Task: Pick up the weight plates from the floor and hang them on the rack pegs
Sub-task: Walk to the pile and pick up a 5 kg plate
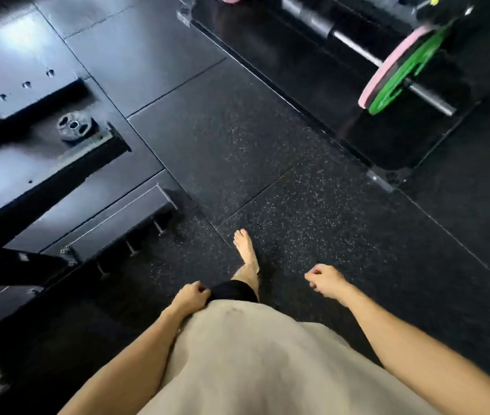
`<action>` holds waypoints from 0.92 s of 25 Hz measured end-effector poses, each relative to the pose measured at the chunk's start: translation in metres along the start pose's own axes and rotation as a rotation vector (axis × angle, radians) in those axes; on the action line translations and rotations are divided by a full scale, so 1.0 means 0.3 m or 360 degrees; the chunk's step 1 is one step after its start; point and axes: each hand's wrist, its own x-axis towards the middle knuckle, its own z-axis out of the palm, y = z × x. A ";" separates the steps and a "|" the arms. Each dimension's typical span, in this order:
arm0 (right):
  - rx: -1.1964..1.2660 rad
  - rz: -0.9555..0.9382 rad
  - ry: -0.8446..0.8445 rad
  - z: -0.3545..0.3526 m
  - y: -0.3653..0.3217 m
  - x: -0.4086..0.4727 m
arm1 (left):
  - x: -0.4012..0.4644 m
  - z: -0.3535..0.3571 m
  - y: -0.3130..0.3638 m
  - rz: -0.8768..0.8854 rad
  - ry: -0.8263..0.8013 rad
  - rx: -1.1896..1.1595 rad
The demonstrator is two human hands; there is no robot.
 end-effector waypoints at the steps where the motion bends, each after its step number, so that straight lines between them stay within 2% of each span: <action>1: -0.0037 -0.0024 -0.0014 -0.044 -0.082 0.076 | 0.063 -0.030 0.035 -0.0011 -0.0079 0.0003; 4: -0.0132 -0.0061 -0.0033 -0.190 -0.338 0.287 | 0.264 -0.241 0.172 0.0002 -0.0140 0.0027; 11: -0.0438 -0.0323 -0.0070 -0.457 -1.052 0.630 | 0.613 -0.939 0.475 -0.0017 0.0155 -0.0276; 14: -0.0571 -0.0362 -0.0160 -0.511 -1.318 0.782 | 0.734 -1.112 0.536 -0.0042 0.0203 -0.0494; 17: -0.0749 -0.0425 -0.0277 -0.560 -1.610 0.950 | 0.842 -1.224 0.553 -0.0128 0.0089 -0.0498; 21: -0.1006 -0.0565 -0.0394 -0.597 -2.022 1.131 | 0.928 -1.379 0.536 -0.0427 0.0086 -0.0718; 23: -0.1118 -0.0646 -0.0454 -0.602 -2.265 1.206 | 0.982 -1.485 0.540 -0.0549 0.0168 -0.0857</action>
